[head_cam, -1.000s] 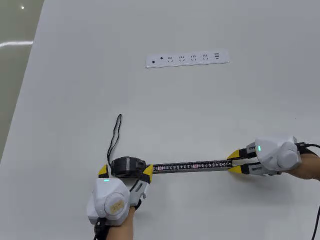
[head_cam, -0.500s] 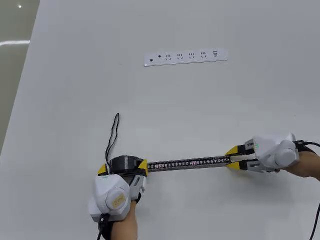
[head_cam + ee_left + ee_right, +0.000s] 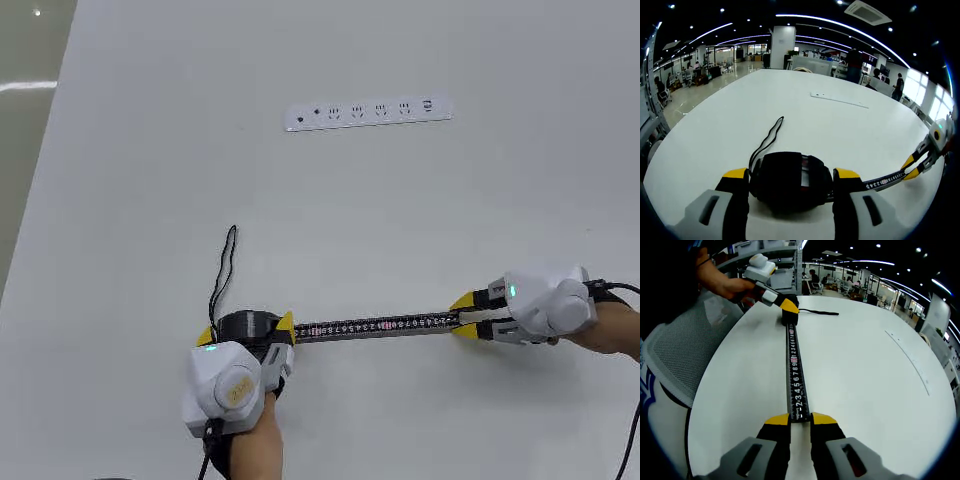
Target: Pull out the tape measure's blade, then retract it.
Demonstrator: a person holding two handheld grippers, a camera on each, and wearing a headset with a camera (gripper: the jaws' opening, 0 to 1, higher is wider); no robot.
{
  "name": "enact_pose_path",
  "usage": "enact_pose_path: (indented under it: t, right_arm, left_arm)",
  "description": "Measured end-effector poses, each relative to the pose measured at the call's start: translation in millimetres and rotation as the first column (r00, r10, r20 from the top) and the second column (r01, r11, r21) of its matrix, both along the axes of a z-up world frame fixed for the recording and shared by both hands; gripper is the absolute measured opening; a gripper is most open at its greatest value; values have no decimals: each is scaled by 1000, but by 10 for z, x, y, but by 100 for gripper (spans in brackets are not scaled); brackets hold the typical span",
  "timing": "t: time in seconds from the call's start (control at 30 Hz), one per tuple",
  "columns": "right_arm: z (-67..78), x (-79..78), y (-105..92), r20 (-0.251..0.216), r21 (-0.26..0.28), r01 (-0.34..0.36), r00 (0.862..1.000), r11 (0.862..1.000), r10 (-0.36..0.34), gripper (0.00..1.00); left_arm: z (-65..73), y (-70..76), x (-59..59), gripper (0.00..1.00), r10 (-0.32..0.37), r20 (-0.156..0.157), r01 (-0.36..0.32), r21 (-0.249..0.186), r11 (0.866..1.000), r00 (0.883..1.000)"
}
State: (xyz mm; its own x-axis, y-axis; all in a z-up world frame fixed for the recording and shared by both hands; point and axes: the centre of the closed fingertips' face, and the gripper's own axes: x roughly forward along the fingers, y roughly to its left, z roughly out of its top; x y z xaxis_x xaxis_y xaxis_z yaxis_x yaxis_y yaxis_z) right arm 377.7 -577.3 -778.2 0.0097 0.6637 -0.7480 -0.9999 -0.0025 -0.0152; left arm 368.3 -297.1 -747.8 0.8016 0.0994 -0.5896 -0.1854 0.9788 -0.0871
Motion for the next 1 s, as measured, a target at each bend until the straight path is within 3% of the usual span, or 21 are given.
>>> enact_pose_path:
  t: [0.43,1.0]
  right_arm:
    - [-2,6,-16,1,2,5,1000,1000,-5,13]
    - [32,-6,-9,16,-6,4,1000,1000,-4,13]
  left_arm:
    - [-40,3,-6,65,6,-29,-6,-3,1000,1000]
    - [-44,2,-11,64,4,-38,-4,2,1000,999]
